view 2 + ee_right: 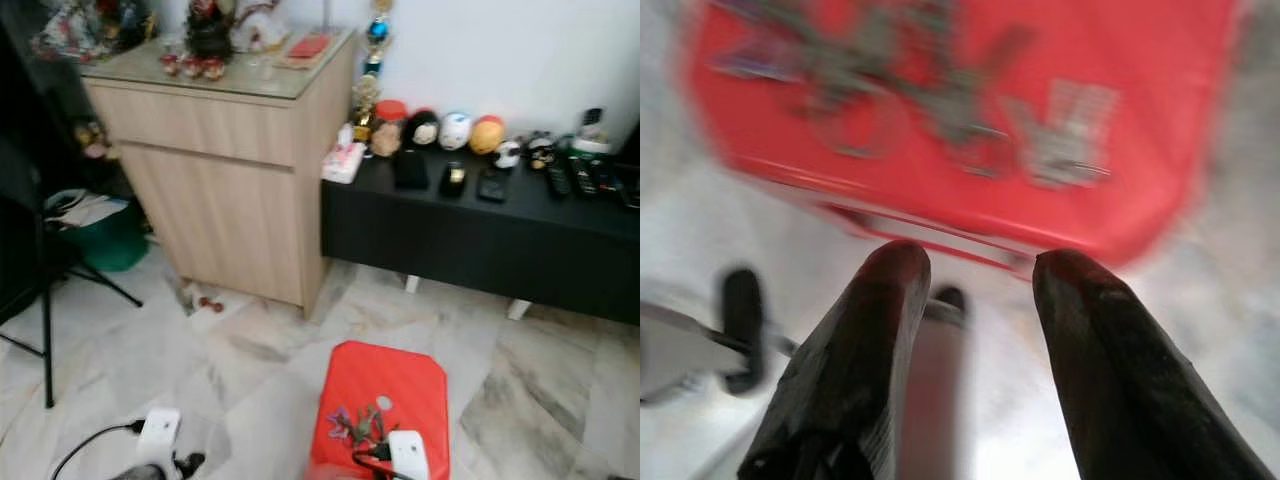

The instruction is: Hang keys on a hook

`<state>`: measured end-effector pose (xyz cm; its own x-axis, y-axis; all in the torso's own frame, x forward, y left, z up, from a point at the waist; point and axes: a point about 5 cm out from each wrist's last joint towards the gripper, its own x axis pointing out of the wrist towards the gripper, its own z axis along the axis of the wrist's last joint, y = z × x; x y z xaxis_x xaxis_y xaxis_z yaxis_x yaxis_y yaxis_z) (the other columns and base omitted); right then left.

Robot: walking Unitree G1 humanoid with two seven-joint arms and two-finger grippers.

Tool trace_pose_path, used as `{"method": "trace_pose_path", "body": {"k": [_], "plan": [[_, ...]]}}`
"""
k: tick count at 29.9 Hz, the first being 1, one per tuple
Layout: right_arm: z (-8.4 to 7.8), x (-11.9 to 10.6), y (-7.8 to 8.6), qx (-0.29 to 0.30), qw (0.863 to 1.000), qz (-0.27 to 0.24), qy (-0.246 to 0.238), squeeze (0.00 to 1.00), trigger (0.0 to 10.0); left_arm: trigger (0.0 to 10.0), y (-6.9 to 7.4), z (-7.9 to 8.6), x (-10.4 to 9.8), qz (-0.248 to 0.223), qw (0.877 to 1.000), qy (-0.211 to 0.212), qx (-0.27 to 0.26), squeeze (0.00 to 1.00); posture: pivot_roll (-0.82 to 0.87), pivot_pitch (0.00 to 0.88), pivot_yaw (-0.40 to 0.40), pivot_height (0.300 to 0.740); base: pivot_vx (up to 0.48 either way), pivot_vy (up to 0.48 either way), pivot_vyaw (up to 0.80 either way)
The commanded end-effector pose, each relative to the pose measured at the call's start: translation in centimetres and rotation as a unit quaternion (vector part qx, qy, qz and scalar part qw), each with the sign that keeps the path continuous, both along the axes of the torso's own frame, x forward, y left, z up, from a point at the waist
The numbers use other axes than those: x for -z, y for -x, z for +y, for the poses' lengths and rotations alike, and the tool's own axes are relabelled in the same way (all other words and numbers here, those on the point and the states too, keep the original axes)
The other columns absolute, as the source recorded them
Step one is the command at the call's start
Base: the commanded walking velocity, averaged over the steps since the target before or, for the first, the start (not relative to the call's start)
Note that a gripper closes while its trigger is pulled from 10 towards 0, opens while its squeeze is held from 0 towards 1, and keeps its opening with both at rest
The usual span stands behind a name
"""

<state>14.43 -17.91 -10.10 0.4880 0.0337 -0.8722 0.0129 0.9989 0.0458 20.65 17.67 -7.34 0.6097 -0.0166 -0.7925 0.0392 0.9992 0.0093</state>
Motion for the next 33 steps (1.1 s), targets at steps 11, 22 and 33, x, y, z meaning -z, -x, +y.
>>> {"method": "trace_pose_path", "body": {"k": [11, 22, 33], "plan": [[0.8, -0.3, -0.8, 0.001, 1.000, -0.019, -0.014, 0.00, 10.0, 10.0, 1.1, 1.3, 0.4, 0.015, 1.000, -0.015, -0.006, 0.00, 0.05, 0.000, -0.037, 0.740, 0.000, 0.000, 0.00], [-0.1, -1.7, -3.1, 0.033, 0.993, -0.112, -0.006, 0.00, 10.0, 10.0, 0.7, 1.5, -0.1, -0.053, 0.996, 0.004, -0.075, 0.00, 0.03, 0.000, -0.036, 0.740, 0.000, 0.000, 0.00], [-4.5, -6.3, -7.0, 0.126, 0.940, -0.316, 0.029, 0.00, 10.0, 10.0, 0.2, 1.6, -1.1, -0.147, 0.980, 0.021, -0.129, 0.00, 0.03, 0.000, -0.043, 0.740, 0.000, 0.000, 0.00]]}}
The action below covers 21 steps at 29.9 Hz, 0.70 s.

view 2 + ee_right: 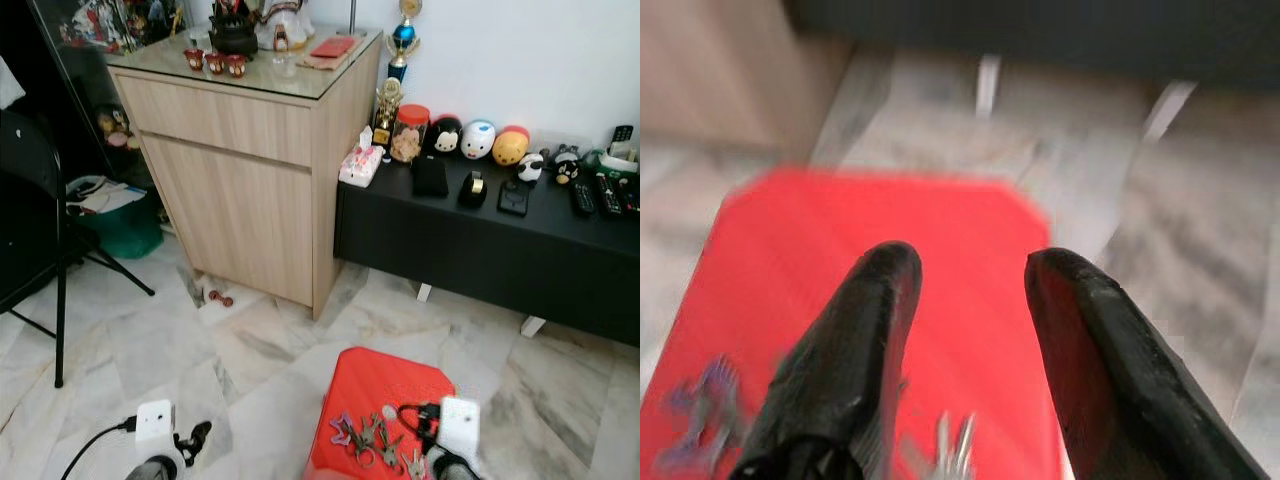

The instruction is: Hang keys on a hook

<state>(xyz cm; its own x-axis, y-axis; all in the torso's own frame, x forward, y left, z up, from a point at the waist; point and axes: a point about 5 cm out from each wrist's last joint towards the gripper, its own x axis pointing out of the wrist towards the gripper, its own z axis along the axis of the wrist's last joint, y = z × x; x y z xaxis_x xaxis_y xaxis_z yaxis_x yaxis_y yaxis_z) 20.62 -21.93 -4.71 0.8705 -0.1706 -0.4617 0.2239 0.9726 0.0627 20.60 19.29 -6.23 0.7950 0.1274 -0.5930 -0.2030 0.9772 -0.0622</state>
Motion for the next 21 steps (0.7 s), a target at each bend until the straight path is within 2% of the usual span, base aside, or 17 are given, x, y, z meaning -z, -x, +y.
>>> {"method": "trace_pose_path", "body": {"k": [1, 4, 7, 8, 13, 14, 15, 16, 17, 18, 19, 21], "plan": [[-0.6, -3.1, -2.2, 0.009, 0.995, -0.102, 0.015, 0.00, 10.0, 10.0, 0.1, 0.1, -0.3, -0.030, 0.999, -0.001, -0.025, 0.00, 0.03, 0.000, -0.045, 0.740, 0.000, 0.000, 0.00], [0.0, -5.0, -3.2, -0.002, 0.988, -0.154, 0.023, 0.00, 10.0, 10.0, 0.0, 0.2, -0.6, -0.055, 0.998, 0.000, -0.039, 0.00, 0.03, 0.000, -0.051, 0.740, 0.000, 0.000, 0.00], [0.5, -6.2, -3.6, -0.011, 0.983, -0.183, 0.034, 0.00, 10.0, 10.0, -0.1, 0.2, -0.9, -0.073, 0.996, -0.003, -0.041, 0.00, 0.04, 0.000, -0.054, 0.740, 0.000, 0.000, 0.00], [0.6, -7.1, -3.9, -0.016, 0.979, -0.202, 0.041, 0.00, 10.0, 10.0, -0.2, 0.1, -1.1, -0.082, 0.996, -0.014, -0.026, 0.00, 0.04, 0.000, -0.055, 0.740, 0.000, 0.000, 0.00], [1.4, -8.8, -4.0, -0.040, 0.971, -0.231, 0.043, 0.00, 10.0, 10.0, -0.4, 0.0, -1.5, -0.101, 0.994, -0.031, -0.002, 0.00, 0.04, 0.000, -0.054, 0.740, 0.000, 0.000, 0.00], [1.8, -9.3, -3.9, -0.052, 0.970, -0.236, 0.041, 0.00, 10.0, 10.0, -3.3, 3.4, -5.6, -0.219, 0.974, -0.057, -0.017, 0.00, 0.04, 0.000, -0.055, 0.740, 0.000, 0.000, 0.00], [1.8, -9.3, -3.9, -0.052, 0.970, -0.236, 0.041, 0.00, 10.0, 10.0, -3.3, 3.4, -5.6, -0.219, 0.974, -0.057, -0.017, 0.00, 0.04, 0.000, -0.055, 0.740, 0.000, 0.000, 0.00], [1.9, -9.7, -3.8, -0.055, 0.969, -0.237, 0.040, 0.00, 10.0, 10.0, -5.7, 7.2, -13.5, -0.372, 0.923, -0.096, -0.012, 0.00, 0.04, 0.000, -0.055, 0.740, 0.000, 0.000, 0.00], [2.0, -9.8, -3.8, -0.054, 0.969, -0.238, 0.037, 0.00, 10.0, 10.0, -5.9, 7.7, -16.2, -0.411, 0.905, -0.105, -0.006, 0.00, 0.04, 0.000, -0.056, 0.740, 0.000, 0.000, 0.00], [2.0, -9.9, -3.7, -0.052, 0.969, -0.238, 0.034, 0.00, 10.0, 10.0, -6.0, 7.8, -17.0, -0.421, 0.901, -0.106, -0.005, 0.00, 0.04, 0.000, -0.056, 0.740, 0.000, 0.000, 0.00], [2.2, -10.0, -3.6, -0.057, 0.970, -0.236, 0.034, 0.00, 10.0, 10.0, -5.9, 7.6, -18.7, -0.435, 0.889, -0.142, 0.017, 0.00, 0.04, 0.000, -0.056, 0.740, 0.000, 0.000, 0.00], [2.5, -9.9, -3.6, -0.063, 0.970, -0.233, 0.029, 0.00, 10.0, 10.0, -5.9, 7.2, -19.7, -0.447, 0.880, -0.155, 0.025, 0.00, 0.04, 0.000, -0.055, 0.740, 0.000, 0.000, 0.00]]}}
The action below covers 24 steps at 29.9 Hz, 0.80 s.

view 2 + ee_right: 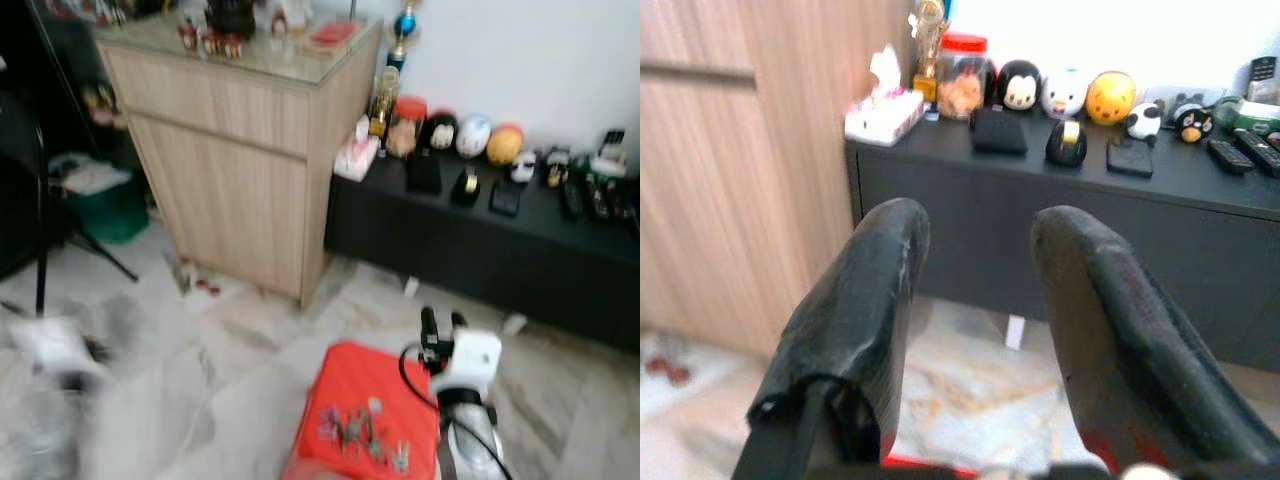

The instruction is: Hang keys on a hook

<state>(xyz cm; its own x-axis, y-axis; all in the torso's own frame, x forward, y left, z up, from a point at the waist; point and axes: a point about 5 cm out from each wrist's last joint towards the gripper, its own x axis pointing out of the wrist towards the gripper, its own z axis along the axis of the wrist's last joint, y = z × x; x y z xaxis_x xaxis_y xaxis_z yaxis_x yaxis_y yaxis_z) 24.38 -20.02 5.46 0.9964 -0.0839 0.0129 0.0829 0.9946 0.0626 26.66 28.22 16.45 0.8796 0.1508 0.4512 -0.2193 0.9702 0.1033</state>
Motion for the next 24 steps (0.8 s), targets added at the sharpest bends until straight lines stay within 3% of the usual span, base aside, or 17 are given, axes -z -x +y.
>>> {"method": "trace_pose_path", "body": {"k": [1, 7, 13, 24], "plan": [[0.7, 0.3, 0.3, -0.013, 1.000, 0.012, -0.005, 0.00, 10.0, 10.0, 0.3, -1.9, 2.6, 0.058, 0.998, 0.016, 0.023, 0.00, 0.04, 0.000, -0.054, 0.740, 0.000, 0.000, 0.00], [1.1, 0.4, 0.7, -0.016, 0.999, 0.026, -0.010, 0.00, 10.0, 10.0, 1.0, -2.3, 1.6, 0.052, 0.997, 0.039, 0.034, 0.00, 0.05, 0.000, -0.052, 0.740, 0.000, 0.000, 0.00], [1.4, 0.1, 0.8, -0.027, 0.999, 0.029, -0.008, 0.00, 10.0, 10.0, 2.2, -2.3, 1.6, 0.088, 0.993, 0.067, 0.031, 0.00, 0.05, 0.000, -0.054, 0.740, 0.000, 0.000, 0.00], [2.3, 0.0, 0.2, -0.042, 0.998, 0.038, -0.003, 0.00, 10.0, 10.0, 2.2, -1.9, 1.7, 0.108, 0.989, 0.101, 0.018, 0.00, 0.06, 0.000, -0.041, 0.740, 0.000, 0.000, 0.00]]}}
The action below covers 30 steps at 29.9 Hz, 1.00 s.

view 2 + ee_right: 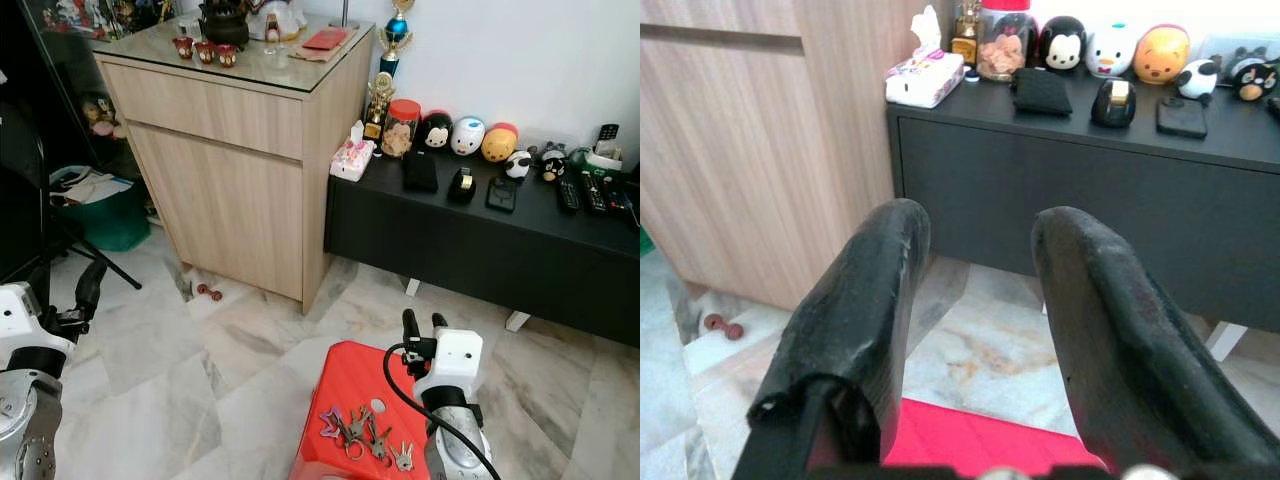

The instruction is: Hang keys on a hook

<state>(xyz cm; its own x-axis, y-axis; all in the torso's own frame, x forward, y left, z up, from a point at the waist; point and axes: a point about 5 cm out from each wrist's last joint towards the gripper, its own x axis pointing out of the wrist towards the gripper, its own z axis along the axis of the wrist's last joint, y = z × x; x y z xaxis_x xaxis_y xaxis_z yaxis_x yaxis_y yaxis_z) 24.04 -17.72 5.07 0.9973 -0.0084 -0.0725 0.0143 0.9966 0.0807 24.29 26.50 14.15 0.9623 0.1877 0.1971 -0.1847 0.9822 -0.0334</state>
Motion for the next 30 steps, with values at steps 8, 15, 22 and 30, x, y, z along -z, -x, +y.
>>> {"method": "trace_pose_path", "body": {"k": [8, 15, 22, 30], "plan": [[0.3, -0.1, -0.4, -0.022, 0.999, 0.012, 0.023, 0.00, 10.0, 10.0, 0.0, 0.1, -0.2, -0.002, 1.000, 0.021, -0.009, 0.00, 0.06, 0.000, -0.041, 0.701, 0.000, 0.000, 0.00], [0.5, 0.0, -0.5, -0.036, 0.999, 0.017, 0.031, 0.00, 10.0, 10.0, 0.0, -0.1, 0.1, 0.009, 1.000, 0.024, -0.006, 0.00, 0.06, 0.000, -0.046, 0.646, 0.000, 0.000, 0.00], [0.7, -0.1, -0.5, -0.044, 0.998, 0.020, 0.033, 0.00, 10.0, 10.0, 0.2, -0.2, 0.6, 0.026, 0.999, 0.028, 0.000, 0.00, 0.06, 0.000, -0.047, 0.621, 0.000, 0.000, 0.00], [1.0, 1.0, -0.4, -0.054, 0.997, 0.046, 0.020, 0.00, 10.0, 10.0, 0.3, -0.1, 1.1, 0.052, 0.998, 0.022, 0.006, 0.00, 0.06, 0.000, -0.039, 0.621, 0.000, 0.000, 0.00]]}}
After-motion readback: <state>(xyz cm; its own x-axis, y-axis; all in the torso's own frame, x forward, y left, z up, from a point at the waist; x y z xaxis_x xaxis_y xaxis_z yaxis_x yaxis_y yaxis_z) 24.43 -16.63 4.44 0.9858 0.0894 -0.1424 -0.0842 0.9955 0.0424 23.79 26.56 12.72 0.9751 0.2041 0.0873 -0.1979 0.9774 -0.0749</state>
